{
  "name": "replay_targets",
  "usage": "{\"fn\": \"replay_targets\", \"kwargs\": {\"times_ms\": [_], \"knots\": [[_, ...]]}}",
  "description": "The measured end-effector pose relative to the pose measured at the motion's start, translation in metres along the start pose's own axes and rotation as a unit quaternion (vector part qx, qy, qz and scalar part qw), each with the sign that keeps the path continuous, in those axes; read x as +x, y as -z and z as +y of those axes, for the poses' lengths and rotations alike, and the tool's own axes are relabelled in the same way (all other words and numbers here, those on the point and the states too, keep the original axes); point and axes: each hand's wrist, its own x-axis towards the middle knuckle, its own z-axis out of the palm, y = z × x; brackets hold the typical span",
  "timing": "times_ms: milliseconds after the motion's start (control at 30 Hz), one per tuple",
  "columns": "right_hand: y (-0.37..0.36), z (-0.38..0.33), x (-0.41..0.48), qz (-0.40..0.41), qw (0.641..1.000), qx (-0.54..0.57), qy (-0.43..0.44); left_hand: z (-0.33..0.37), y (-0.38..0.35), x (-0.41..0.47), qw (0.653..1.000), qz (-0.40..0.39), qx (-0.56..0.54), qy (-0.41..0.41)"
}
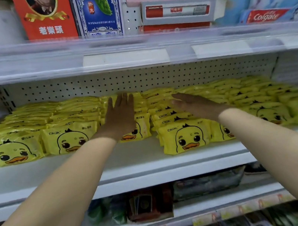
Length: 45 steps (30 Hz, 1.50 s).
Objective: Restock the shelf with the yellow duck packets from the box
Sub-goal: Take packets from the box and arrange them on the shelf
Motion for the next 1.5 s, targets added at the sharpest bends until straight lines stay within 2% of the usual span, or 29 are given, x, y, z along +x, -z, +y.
{"fn": "replay_targets", "kwargs": {"times_ms": [100, 200, 300, 400, 533, 733, 1000, 1267, 1500], "knots": [[0.004, 0.01, -0.021, -0.009, 0.997, -0.077, -0.013, 0.042, 0.013, -0.008, 0.995, 0.05, -0.083, -0.031], [0.001, 0.028, -0.037, -0.015, 0.984, -0.176, -0.015, 0.084, 0.015, -0.018, 0.984, 0.031, -0.167, -0.058], [-0.009, 0.046, -0.038, -0.02, 0.967, -0.254, 0.007, 0.114, 0.003, -0.03, 0.989, -0.025, -0.115, -0.091], [-0.016, 0.055, -0.029, -0.015, 0.952, -0.304, 0.045, 0.125, -0.008, -0.032, 0.994, -0.048, -0.029, -0.097], [-0.014, 0.059, -0.014, -0.02, 0.942, -0.328, 0.065, 0.133, -0.008, -0.02, 0.995, -0.074, 0.015, -0.067], [-0.009, 0.053, 0.009, -0.071, 0.917, -0.377, 0.109, 0.137, 0.001, -0.013, 0.987, -0.139, 0.059, -0.05], [-0.018, 0.066, 0.037, 0.013, 0.927, -0.335, 0.167, 0.126, -0.014, 0.007, 0.995, -0.078, 0.057, 0.031], [-0.019, 0.064, 0.067, 0.064, 0.914, -0.367, 0.159, 0.119, -0.018, 0.037, 0.994, -0.048, 0.087, 0.047], [-0.013, 0.056, 0.075, 0.059, 0.916, -0.368, 0.147, 0.105, -0.021, 0.057, 0.997, -0.029, 0.076, 0.019]]}}
